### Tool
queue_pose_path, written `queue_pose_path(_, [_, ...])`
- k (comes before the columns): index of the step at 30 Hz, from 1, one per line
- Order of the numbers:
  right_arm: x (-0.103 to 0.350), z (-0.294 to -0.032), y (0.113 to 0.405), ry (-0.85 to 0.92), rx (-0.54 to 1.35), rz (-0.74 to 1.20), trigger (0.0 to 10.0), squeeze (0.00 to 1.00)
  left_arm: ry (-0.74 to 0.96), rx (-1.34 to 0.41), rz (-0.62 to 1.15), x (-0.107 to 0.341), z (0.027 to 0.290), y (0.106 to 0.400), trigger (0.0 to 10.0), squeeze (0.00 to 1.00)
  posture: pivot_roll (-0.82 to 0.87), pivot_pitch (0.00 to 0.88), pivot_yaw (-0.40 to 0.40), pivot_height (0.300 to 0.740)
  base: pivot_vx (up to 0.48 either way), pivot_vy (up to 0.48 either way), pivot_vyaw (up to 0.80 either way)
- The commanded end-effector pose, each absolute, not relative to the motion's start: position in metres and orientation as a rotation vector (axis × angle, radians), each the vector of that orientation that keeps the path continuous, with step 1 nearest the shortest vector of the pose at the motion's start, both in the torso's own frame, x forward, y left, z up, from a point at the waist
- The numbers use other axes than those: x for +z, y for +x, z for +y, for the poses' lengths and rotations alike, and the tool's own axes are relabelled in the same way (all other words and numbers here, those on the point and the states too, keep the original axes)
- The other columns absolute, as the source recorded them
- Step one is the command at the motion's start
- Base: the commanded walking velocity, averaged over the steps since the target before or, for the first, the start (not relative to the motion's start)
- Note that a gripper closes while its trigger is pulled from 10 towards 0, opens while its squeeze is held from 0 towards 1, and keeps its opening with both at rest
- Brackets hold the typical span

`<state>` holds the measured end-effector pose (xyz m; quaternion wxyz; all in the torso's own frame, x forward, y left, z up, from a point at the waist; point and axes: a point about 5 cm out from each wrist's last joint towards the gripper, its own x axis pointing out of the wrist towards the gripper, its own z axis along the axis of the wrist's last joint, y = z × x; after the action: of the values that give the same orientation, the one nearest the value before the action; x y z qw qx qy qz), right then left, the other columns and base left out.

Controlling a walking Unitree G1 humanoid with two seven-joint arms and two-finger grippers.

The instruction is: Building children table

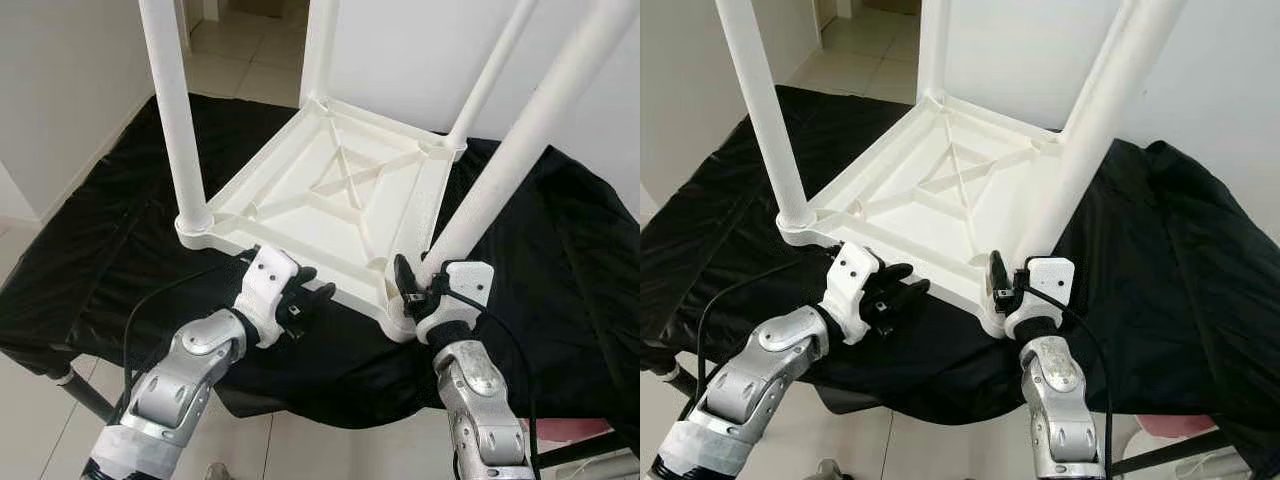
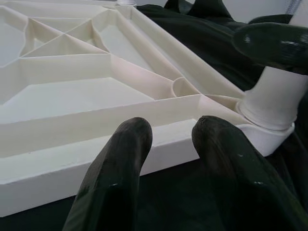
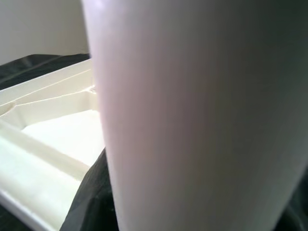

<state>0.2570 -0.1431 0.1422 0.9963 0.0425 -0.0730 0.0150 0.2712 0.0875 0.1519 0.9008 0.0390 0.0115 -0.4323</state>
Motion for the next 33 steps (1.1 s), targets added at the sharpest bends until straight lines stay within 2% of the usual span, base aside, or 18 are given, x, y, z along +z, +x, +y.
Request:
queue_pose_path(1, [0.127, -0.147, 0.254, 0.061, -0.006, -0.063, 10.0, 0.00, 0.083, -0.917, 0.016, 0.155, 0.087, 0.271, 10.0, 0.00, 0.00, 0.075, -0.101, 0.740, 0.000, 0.000, 0.00])
queue_pose_path(4, [0.130, -0.146, 0.254, 0.056, -0.007, -0.077, 10.0, 0.00, 0.082, -0.911, 0.013, 0.156, 0.087, 0.271, 10.0, 0.00, 0.00, 0.081, -0.099, 0.740, 0.000, 0.000, 0.00])
queue_pose_path(5, [0.132, -0.148, 0.255, 0.048, -0.012, -0.089, 10.0, 0.10, 0.082, -0.906, 0.011, 0.157, 0.088, 0.272, 10.0, 0.00, 0.00, 0.085, -0.097, 0.740, 0.000, 0.000, 0.00])
queue_pose_path(7, [0.133, -0.149, 0.256, 0.042, -0.016, -0.096, 10.0, 0.10, 0.081, -0.902, 0.011, 0.157, 0.088, 0.272, 10.0, 0.00, 0.00, 0.085, -0.097, 0.740, 0.000, 0.000, 0.00])
queue_pose_path(8, [0.135, -0.150, 0.256, 0.058, -0.013, -0.103, 10.0, 1.00, 0.077, -0.898, 0.009, 0.158, 0.089, 0.272, 10.0, 0.00, 0.00, 0.090, -0.096, 0.740, 0.000, 0.000, 0.00])
queue_pose_path(14, [0.140, -0.151, 0.254, 0.078, -0.037, -0.129, 10.0, 1.00, 0.080, -0.894, 0.011, 0.158, 0.090, 0.273, 10.0, 0.00, 0.01, 0.090, -0.096, 0.740, 0.000, 0.000, 0.00])
queue_pose_path(15, [0.140, -0.148, 0.253, 0.080, -0.003, -0.133, 10.0, 0.00, 0.082, -0.894, 0.009, 0.158, 0.090, 0.273, 10.0, 0.00, 0.01, 0.085, -0.094, 0.740, 0.000, 0.000, 0.00])
queue_pose_path(20, [0.143, -0.145, 0.254, 0.092, 0.113, -0.156, 10.0, 0.00, 0.083, -0.897, 0.005, 0.159, 0.089, 0.273, 10.0, 0.00, 0.02, 0.084, -0.092, 0.740, 0.000, 0.000, 0.00])
queue_pose_path(24, [0.151, -0.156, 0.262, 0.071, 0.254, -0.192, 10.0, 0.00, 0.088, -0.909, 0.009, 0.159, 0.088, 0.271, 10.0, 0.00, 0.01, 0.088, -0.084, 0.740, 0.000, 0.000, 0.00])
queue_pose_path(32, [0.155, -0.170, 0.272, 0.033, 0.397, -0.188, 10.0, 0.00, 0.093, -0.921, 0.012, 0.159, 0.087, 0.272, 10.0, 0.00, 0.01, 0.083, -0.072, 0.740, 0.000, 0.000, 0.00])
queue_pose_path(33, [0.154, -0.173, 0.275, 0.017, 0.502, -0.160, 10.0, 0.00, 0.093, -0.925, 0.011, 0.160, 0.087, 0.272, 10.0, 0.00, 0.01, 0.082, -0.065, 0.740, 0.000, 0.000, 0.00])
